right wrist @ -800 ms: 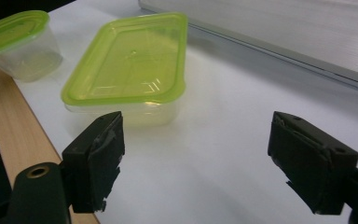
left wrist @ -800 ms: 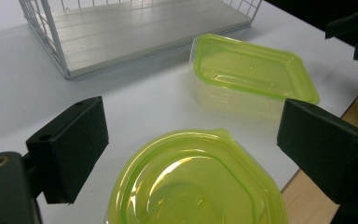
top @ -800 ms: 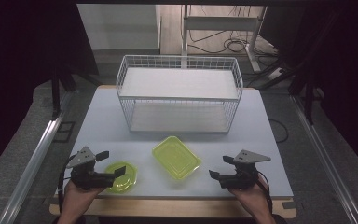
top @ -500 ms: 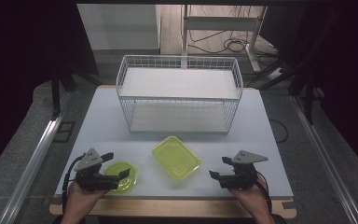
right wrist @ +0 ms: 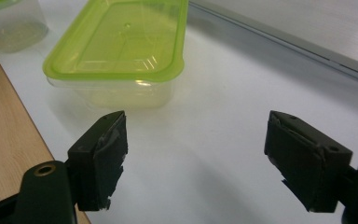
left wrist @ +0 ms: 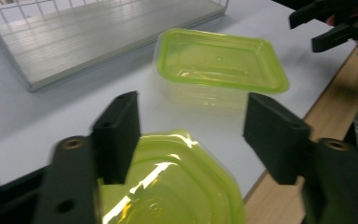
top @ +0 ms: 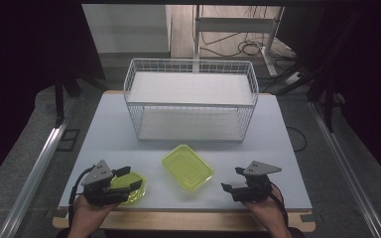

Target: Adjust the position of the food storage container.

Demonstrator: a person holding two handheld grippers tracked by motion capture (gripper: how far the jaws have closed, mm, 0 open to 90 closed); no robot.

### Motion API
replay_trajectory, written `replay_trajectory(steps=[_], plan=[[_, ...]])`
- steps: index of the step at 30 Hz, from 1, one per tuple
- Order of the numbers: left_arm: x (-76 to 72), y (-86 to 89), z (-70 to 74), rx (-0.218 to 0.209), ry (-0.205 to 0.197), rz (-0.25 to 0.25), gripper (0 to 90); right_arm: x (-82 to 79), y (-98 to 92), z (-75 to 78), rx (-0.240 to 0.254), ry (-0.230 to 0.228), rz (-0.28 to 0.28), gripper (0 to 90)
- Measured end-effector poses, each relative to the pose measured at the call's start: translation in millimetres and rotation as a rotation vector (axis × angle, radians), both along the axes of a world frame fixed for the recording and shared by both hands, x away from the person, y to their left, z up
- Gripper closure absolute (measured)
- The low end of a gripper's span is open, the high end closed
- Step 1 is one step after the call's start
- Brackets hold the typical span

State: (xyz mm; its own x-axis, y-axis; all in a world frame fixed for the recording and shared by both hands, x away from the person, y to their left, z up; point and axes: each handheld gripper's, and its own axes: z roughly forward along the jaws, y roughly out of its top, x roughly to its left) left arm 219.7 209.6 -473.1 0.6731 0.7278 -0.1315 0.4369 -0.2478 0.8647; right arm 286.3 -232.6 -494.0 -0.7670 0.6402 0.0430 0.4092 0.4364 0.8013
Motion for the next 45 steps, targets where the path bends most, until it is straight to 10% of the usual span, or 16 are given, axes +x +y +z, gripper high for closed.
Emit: replay_trajectory(steps=[8, 26, 45], plan=[[-16.7, -3.1, 3.4, 0.023, 0.042, -0.052, 88.5, -1.3, 1.0, -0.7, -0.015, -0.003, -0.003, 21.4], [-20.0, -22.6, -16.4, 0.142, 0.224, -0.114, 90.0, -3.3, 4.8, -1.8, -0.048, -0.005, 0.005, 20.8], [-8.5, 5.7, -25.2, 0.08, 0.253, -0.04, 90.0, -2.4, 8.9, -4.5, -0.067, 0.009, 0.024, 20.7]])
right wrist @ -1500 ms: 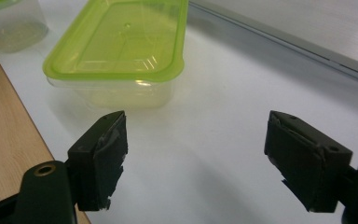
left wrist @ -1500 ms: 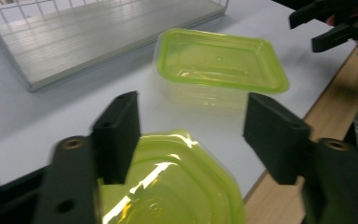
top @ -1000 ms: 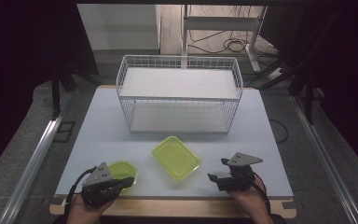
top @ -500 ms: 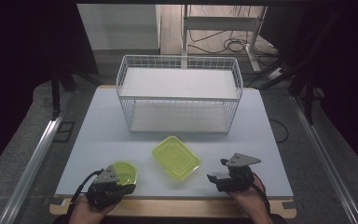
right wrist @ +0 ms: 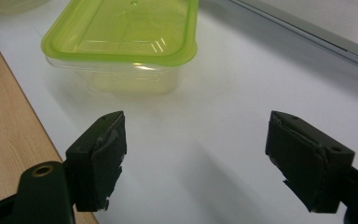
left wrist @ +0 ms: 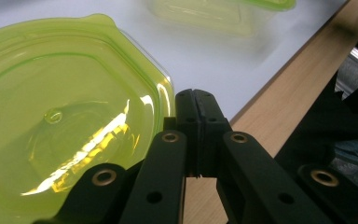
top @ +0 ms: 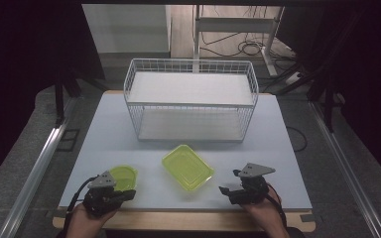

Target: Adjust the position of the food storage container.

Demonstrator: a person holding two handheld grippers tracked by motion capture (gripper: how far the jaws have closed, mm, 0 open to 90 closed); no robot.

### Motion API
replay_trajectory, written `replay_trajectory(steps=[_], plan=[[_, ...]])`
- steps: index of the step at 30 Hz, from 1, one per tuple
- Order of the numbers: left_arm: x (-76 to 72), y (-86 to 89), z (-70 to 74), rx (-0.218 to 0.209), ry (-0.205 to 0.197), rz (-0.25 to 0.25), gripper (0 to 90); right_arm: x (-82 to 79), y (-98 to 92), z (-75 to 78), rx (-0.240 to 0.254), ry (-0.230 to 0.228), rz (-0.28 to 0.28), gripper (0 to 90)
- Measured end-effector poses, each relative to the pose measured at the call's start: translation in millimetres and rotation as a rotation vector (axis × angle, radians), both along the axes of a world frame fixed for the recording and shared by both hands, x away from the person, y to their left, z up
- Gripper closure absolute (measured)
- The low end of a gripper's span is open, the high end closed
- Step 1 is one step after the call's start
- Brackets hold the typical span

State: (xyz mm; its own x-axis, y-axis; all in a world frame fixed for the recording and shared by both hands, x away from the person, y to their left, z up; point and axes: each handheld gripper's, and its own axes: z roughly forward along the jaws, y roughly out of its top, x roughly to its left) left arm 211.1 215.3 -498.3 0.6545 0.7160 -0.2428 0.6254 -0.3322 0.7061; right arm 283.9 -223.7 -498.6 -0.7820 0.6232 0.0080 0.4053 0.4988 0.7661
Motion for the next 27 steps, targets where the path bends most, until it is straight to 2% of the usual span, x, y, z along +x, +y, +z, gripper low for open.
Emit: replay_trajectory(steps=[3, 5, 13, 20, 25, 26, 27], plan=[[3.1, 3.3, -2.5, 0.02, -0.003, 0.02, 90.0, -0.1, 0.8, -0.2, -0.004, 0.001, 0.004, 20.7], [5.4, 7.9, -4.0, -0.002, 0.0, 0.026, 90.0, 0.0, 1.2, -0.5, -0.005, 0.003, 0.006, 20.7], [20.2, 25.1, -4.4, 0.028, -0.019, 0.086, 90.0, 1.2, 2.3, -1.7, -0.008, 0.011, 0.009, 20.7], [38.4, 36.7, -5.9, 0.021, -0.022, 0.116, 90.0, 3.6, 3.6, -3.7, -0.015, 0.02, 0.009, 20.7], [37.2, 34.8, -5.3, 0.032, -0.031, 0.121, 90.0, 3.6, 3.5, -3.3, -0.013, 0.02, 0.008, 21.9], [36.4, 34.2, -4.8, 0.029, -0.034, 0.122, 89.9, 3.7, 2.8, -2.1, -0.011, 0.029, 0.004, 28.3], [35.6, 33.5, -4.1, 0.027, -0.039, 0.122, 89.9, 3.7, 2.8, -2.1, -0.011, 0.029, 0.004, 28.3]])
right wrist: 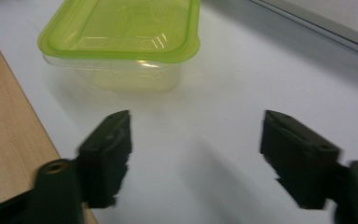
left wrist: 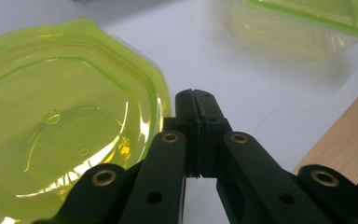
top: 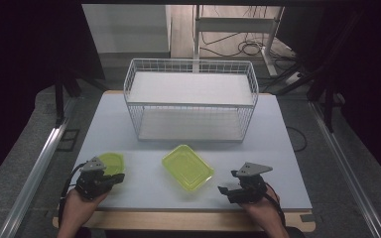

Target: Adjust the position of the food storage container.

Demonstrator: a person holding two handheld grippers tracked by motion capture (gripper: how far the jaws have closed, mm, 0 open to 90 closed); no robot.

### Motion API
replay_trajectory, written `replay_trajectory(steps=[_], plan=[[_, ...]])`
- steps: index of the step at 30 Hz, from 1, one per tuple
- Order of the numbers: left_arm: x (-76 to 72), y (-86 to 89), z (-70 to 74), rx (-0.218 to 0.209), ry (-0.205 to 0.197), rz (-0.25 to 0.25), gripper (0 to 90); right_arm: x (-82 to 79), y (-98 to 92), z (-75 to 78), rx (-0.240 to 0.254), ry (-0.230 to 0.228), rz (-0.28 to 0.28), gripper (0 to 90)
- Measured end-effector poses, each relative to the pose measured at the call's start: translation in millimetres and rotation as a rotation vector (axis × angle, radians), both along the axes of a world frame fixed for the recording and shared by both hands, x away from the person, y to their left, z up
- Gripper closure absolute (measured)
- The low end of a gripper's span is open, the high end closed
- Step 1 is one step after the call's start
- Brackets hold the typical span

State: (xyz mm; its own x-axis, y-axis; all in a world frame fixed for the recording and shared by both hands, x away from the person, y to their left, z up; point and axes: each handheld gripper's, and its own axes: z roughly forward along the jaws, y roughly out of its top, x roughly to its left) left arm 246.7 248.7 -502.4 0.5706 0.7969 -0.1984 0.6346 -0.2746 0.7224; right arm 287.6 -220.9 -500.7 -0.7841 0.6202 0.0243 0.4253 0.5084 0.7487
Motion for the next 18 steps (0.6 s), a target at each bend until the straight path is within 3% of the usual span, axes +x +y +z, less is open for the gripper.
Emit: replay_trajectory(steps=[1, 2, 4, 5, 6, 7, 10, 18], plan=[[-1.0, -1.2, 0.7, -0.003, -0.004, 0.001, 89.9, -0.3, -0.2, 1.2, 0.004, 0.009, -0.001, 34.4], [-2.2, -2.6, 1.5, -0.007, -0.008, 0.001, 89.9, -1.5, -0.1, 5.2, 0.013, 0.022, 0.01, 49.1], [-4.9, -6.4, 2.6, -0.014, -0.02, -0.007, 89.7, -3.3, 1.3, 9.4, 0.014, 0.015, 0.023, 60.1], [-6.5, -8.8, 2.8, -0.02, -0.026, -0.011, 89.7, -3.3, 1.3, 9.4, 0.014, 0.015, 0.023, 60.1], [-8.5, -14.3, 3.2, -0.031, -0.032, -0.023, 89.5, -4.6, 3.4, 12.4, 0.016, 0.022, 0.043, 71.4], [-8.5, -14.3, 3.2, -0.031, -0.032, -0.023, 89.4, -4.6, 3.4, 12.4, 0.016, 0.022, 0.043, 71.4], [-8.5, -25.0, 3.1, -0.028, -0.044, -0.048, 89.1, -6.0, 7.7, 14.2, 0.011, 0.036, 0.072, 86.1], [5.8, -53.8, 6.3, -0.018, -0.07, -0.087, 88.6, -4.2, 21.7, 11.1, 0.01, 0.057, 0.125, 88.9]])
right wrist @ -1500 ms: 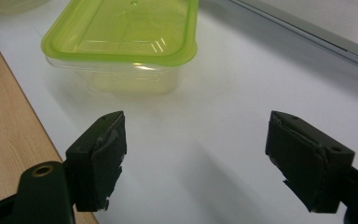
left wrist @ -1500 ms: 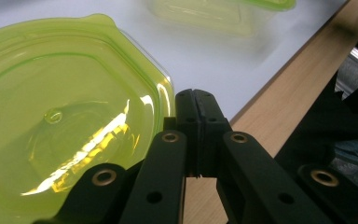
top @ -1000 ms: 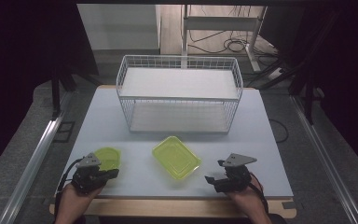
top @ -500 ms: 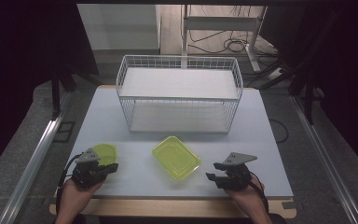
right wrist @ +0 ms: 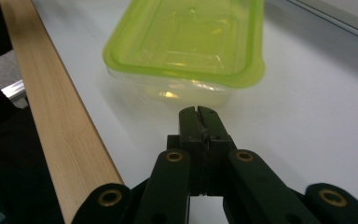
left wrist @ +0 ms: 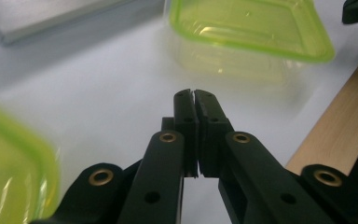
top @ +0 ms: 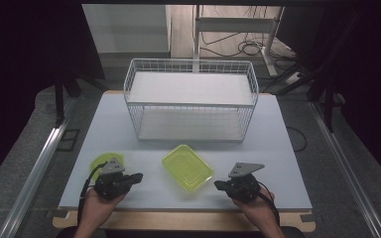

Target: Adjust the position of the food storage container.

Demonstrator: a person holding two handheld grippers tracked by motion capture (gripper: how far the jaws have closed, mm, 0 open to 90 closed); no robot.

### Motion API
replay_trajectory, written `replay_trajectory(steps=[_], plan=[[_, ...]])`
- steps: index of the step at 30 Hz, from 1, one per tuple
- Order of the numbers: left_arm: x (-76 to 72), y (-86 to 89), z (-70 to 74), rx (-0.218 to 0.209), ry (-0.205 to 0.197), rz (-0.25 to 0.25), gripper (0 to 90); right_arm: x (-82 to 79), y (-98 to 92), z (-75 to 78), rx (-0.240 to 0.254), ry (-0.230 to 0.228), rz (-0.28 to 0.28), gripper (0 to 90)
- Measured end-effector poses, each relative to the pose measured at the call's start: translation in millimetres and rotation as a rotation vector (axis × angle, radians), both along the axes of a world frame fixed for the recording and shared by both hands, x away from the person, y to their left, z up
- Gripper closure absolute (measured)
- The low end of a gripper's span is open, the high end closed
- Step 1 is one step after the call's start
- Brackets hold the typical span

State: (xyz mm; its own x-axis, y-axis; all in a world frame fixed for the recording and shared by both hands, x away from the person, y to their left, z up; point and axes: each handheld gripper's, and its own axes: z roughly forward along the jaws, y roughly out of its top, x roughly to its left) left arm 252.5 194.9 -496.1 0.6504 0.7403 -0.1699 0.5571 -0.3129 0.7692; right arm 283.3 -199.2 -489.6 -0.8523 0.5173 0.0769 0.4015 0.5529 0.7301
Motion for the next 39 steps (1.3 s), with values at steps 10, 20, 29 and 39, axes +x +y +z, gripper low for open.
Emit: replay_trajectory(steps=[10, 20, 29, 39], plan=[[30.0, -32.5, 9.9, 0.021, -0.031, -0.033, 88.0, 9.4, 22.4, 6.3, 0.069, 0.008, 0.033, 88.9], [63.1, -51.8, 12.6, 0.039, -0.039, 0.021, 87.7, 13.5, 22.1, 7.6, 0.056, -0.01, 0.017, 88.4], [89.4, -69.3, -0.4, 0.115, -0.025, 0.117, 87.8, 8.3, 16.6, -1.4, 0.023, 0.023, 0.016, 87.1], [92.8, -73.9, -8.9, 0.168, 0.014, 0.101, 89.1, 11.9, 17.9, -5.1, 0.008, 0.034, 0.013, 86.3]])
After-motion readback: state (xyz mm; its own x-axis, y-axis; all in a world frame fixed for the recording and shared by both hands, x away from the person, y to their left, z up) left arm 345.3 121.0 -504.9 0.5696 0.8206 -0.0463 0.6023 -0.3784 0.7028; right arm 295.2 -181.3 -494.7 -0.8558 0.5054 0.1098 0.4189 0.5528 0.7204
